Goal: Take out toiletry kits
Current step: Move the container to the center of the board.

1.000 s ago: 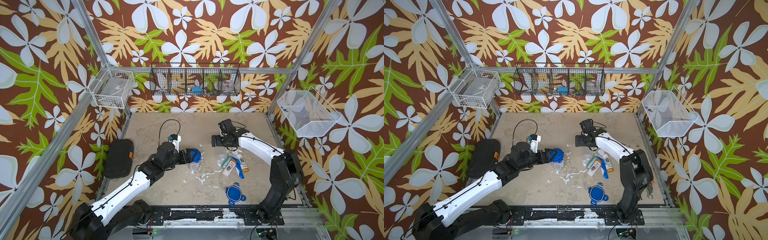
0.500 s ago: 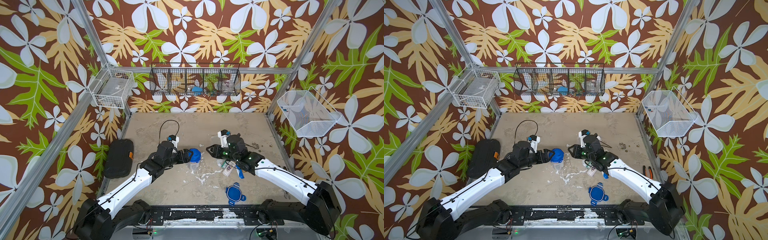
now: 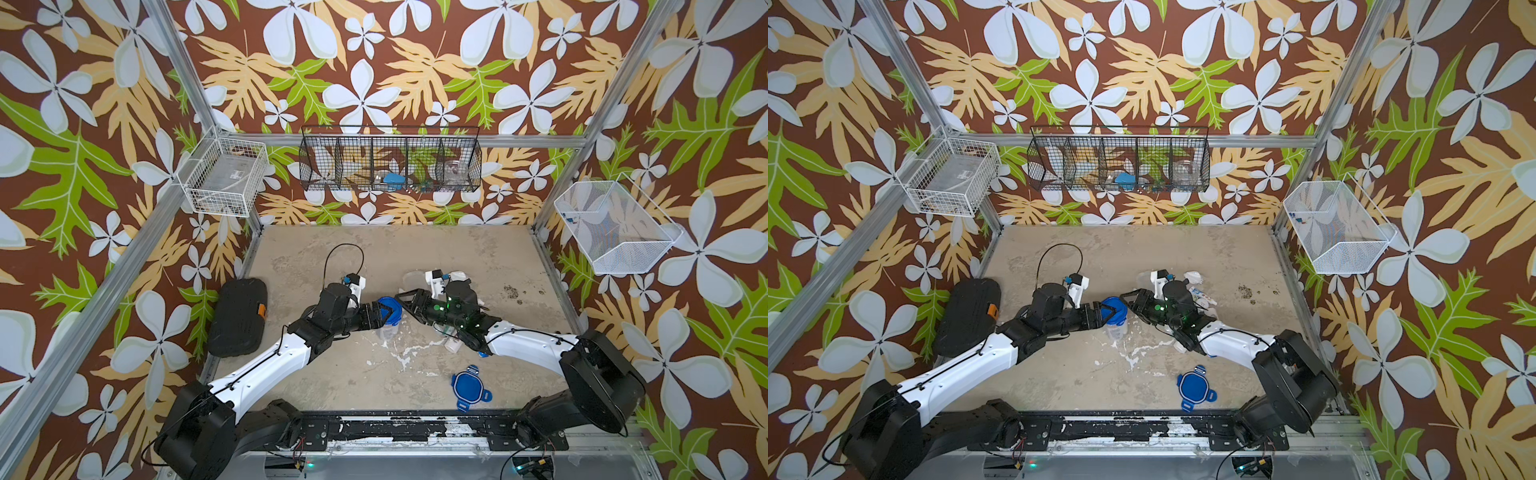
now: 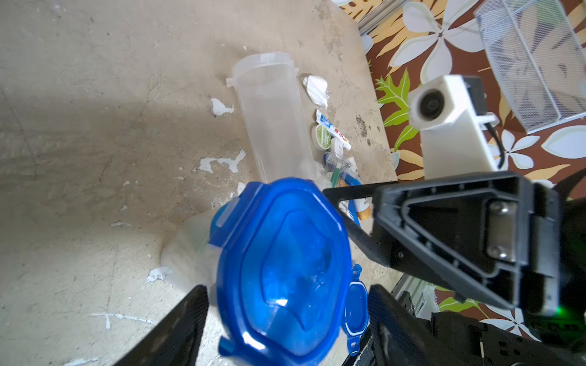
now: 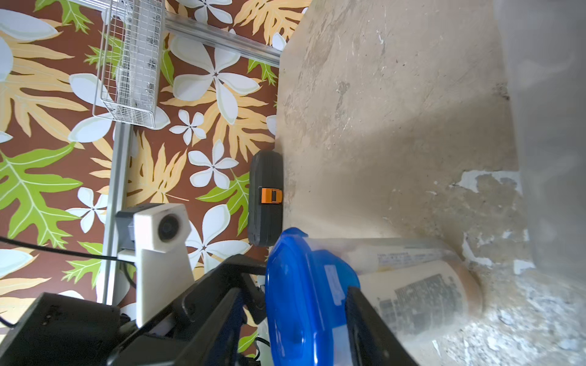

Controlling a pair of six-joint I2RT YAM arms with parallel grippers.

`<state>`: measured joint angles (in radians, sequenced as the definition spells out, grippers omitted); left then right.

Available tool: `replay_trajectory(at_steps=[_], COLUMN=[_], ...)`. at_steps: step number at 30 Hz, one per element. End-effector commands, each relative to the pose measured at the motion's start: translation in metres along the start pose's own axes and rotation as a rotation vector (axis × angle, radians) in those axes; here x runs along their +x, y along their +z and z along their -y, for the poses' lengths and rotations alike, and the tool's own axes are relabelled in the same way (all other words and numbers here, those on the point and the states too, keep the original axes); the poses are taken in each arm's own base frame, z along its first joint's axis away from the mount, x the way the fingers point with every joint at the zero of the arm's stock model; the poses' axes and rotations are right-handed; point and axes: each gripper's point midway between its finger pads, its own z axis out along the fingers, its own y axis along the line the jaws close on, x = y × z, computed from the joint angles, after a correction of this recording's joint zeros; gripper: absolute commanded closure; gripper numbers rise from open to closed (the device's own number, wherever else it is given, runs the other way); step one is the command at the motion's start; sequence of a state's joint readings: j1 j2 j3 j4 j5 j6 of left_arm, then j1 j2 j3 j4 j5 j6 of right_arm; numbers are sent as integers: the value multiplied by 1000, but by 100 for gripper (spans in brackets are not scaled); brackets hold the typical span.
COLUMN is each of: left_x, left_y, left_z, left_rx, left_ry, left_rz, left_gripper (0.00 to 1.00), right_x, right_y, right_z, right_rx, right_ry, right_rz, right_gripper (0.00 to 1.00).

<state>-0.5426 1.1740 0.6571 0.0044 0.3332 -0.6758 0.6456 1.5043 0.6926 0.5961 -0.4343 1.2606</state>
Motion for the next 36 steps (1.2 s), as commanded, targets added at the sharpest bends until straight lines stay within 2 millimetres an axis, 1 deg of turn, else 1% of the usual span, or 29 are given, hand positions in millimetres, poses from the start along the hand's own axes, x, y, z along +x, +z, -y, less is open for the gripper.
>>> replay_trajectory(at_steps=[1,2,6,8,10,12,13,15,16,17,18,20,22,23,24,26,29,31,33,36], left_x=[5,7,12,12,12,12,11,11,12,13,14,15,15,15,14,14,14,16,17,17], left_y=[2,3,5,6,7,7,7,7,7,7,7,7,7,7,6,6,7,7,7,6], left_z=[-14,-19,-29,-30,-31,-32,-31,-32,-33,-33,-34,-34,-33,-33,-33,-32,-33,-34,-34,-34], left_rx=[-51,-68,-103,-106,-112,-118,-118,-120,-123,-124,-125,-120,-117,-115,-115,-116,-119,-118,-118,-117], left_ry=[-10,-15,-27,-28,-28,-26,-25,-23,-23,-24,-26,-30,-30,-29,-26,-23,-20,-20,-19,-19], left_rz=[-6,-8,-15,-18,-20,-21,-21,-21,-23,-22,-24,-27,-24,-25,-24,-24,-27,-34,-36,-37], left_gripper=[20,21,23,23,24,24,24,24,24,24,24,24,24,24,24,24,24,24,24,24], right_x=[-3,-3,1,1,-4,-18,-29,-53,-65,-74,-82,-90,-89,-88,-87,-88,-86,-80,-72,-58], right_y=[-1,0,8,13,15,10,5,-7,-14,-18,-21,-17,-2,5,12,25,41,49,58,68], right_z=[-11,-7,-4,-3,3,5,5,12,12,16,26,56,85,97,103,105,98,97,101,117], right_rx=[-76,-77,-90,-91,-73,-70,-37,124,191,266,359,532,673,727,749,734,678,657,643,680], right_ry=[35,45,54,50,46,24,-17,-126,-196,-240,-272,-317,-386,-417,-451,-490,-532,-563,-582,-603], right_rz=[4,0,-39,-54,-52,-38,-19,37,57,72,64,-8,-148,-192,-219,-236,-258,-286,-320,-387], right_gripper=[42,41,39,37,33,32,32,25,23,20,18,16,16,15,14,11,7,5,4,4])
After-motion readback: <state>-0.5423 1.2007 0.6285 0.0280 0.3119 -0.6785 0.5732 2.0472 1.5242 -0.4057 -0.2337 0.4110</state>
